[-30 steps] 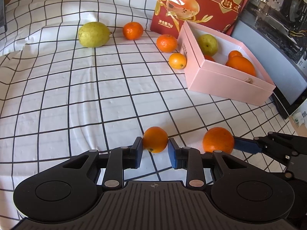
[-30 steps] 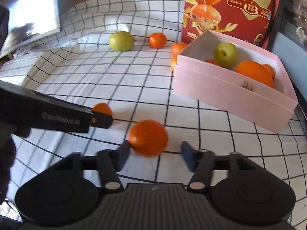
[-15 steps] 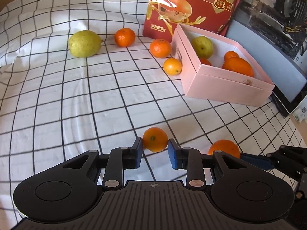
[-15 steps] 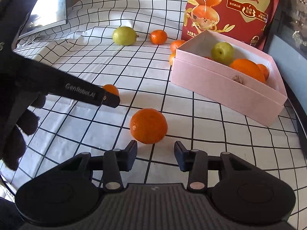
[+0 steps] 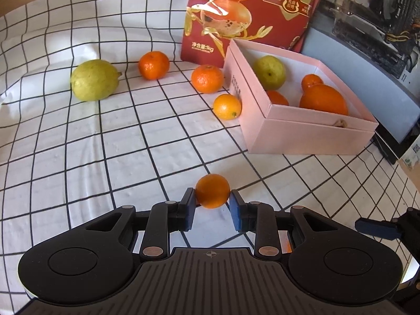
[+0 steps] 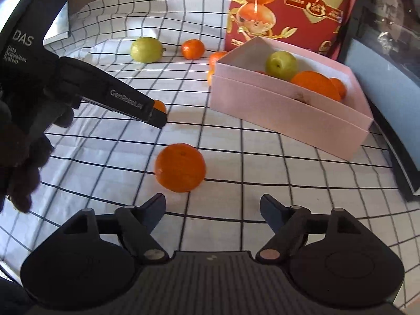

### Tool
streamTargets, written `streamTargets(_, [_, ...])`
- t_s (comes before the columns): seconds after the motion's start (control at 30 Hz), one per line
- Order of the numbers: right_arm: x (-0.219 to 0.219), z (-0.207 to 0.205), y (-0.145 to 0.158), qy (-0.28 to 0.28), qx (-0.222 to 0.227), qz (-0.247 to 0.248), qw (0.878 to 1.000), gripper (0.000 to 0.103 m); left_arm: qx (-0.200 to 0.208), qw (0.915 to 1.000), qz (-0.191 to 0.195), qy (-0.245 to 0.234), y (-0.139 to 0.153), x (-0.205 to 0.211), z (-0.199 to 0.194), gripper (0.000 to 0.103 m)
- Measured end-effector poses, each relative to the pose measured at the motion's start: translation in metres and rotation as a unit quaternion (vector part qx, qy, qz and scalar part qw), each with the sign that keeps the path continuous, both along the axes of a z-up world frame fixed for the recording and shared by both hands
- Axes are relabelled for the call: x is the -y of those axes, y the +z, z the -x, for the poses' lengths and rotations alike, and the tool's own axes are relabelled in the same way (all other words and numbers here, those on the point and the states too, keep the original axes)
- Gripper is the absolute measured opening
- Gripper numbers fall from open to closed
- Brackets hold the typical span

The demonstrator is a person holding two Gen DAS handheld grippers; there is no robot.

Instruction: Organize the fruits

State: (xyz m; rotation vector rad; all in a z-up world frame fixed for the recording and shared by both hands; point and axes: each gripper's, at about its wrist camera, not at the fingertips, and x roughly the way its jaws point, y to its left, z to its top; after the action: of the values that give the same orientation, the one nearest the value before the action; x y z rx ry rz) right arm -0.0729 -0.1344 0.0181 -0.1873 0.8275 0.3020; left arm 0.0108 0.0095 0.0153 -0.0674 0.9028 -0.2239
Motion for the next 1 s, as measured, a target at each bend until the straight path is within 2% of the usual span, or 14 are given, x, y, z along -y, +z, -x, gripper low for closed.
streamTargets(0.13, [0.006, -0.002, 0.000, -0.005, -0.012, -0.021, 1.000, 0.081, -0.012, 0.9993, 0.023, 0.028, 0.003, -0.009, 0.007, 0.032])
streamTargets(0.27, [0.002, -0.002, 0.001, 0.001, -0.011, -0.024, 1.000, 0.081, -0.012, 0.9989, 0.036, 0.027, 0.013, -0.019, 0.028, 0.032])
streamTargets(0.53, [-0.016, -0.015, 0.002, 0.023, -0.014, -0.034, 0.999, 0.079, -0.042, 0.9959, 0.065, 0.046, 0.019, -0.041, 0.065, 0.032])
streamTargets(0.67, [-0.021, -0.027, 0.003, 0.019, -0.017, -0.042, 0.999, 0.070, -0.048, 0.9951, 0.069, 0.052, 0.020, -0.045, 0.078, 0.032])
streamTargets(0.87, [-0.034, -0.034, 0.004, 0.040, -0.013, -0.022, 0.999, 0.044, -0.048, 0.9944, 0.070, 0.063, 0.021, -0.046, 0.090, 0.032])
streamTargets(1.0, [-0.033, -0.031, 0.005, 0.042, -0.015, -0.014, 0.999, 0.043, -0.052, 0.9938, 0.068, 0.071, 0.020, -0.046, 0.096, 0.032])
